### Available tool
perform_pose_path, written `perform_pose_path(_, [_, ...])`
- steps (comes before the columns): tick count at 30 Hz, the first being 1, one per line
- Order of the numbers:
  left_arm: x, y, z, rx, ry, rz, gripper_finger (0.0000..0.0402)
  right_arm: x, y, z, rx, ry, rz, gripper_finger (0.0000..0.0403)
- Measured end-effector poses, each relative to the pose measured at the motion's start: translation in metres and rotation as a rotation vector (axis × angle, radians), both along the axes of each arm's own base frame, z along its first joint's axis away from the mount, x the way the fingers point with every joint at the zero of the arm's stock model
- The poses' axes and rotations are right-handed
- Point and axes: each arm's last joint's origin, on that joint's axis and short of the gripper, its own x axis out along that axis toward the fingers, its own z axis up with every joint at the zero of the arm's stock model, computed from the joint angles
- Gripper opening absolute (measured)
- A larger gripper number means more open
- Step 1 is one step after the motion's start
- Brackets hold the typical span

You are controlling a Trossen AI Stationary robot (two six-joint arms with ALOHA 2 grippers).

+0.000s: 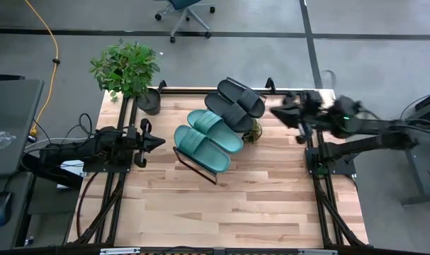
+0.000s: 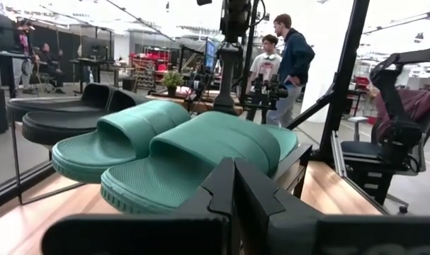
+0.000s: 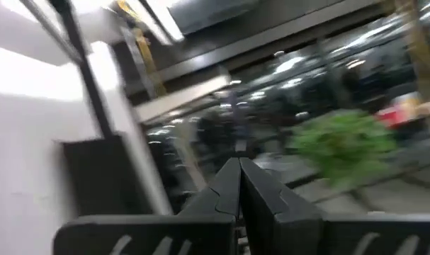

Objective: Pick and place slides into the shelf
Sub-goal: Return to Home Position

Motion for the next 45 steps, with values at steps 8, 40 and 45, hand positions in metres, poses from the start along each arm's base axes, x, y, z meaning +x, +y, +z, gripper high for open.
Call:
perform_pose_path(8, [0.0,0.0,-0.001,0.009,0.011,0.001,0.0001,-0.034,0.013,-0.066,0.011,-0.14,-0.076,0.0])
perform_pose_path(40, [0.0,0.0,-0.001,0.014,0.011,0.002,0.0001,-0.091,0.007,-0.157,-0.081,-0.312,-0.15,0.0])
perform_pose_path(45, [0.0,0.0,-0.001,0.014,0.01,0.002,0.0001,-0.086,0.007,-0.163,-0.115,-0.23,-0.165,0.0])
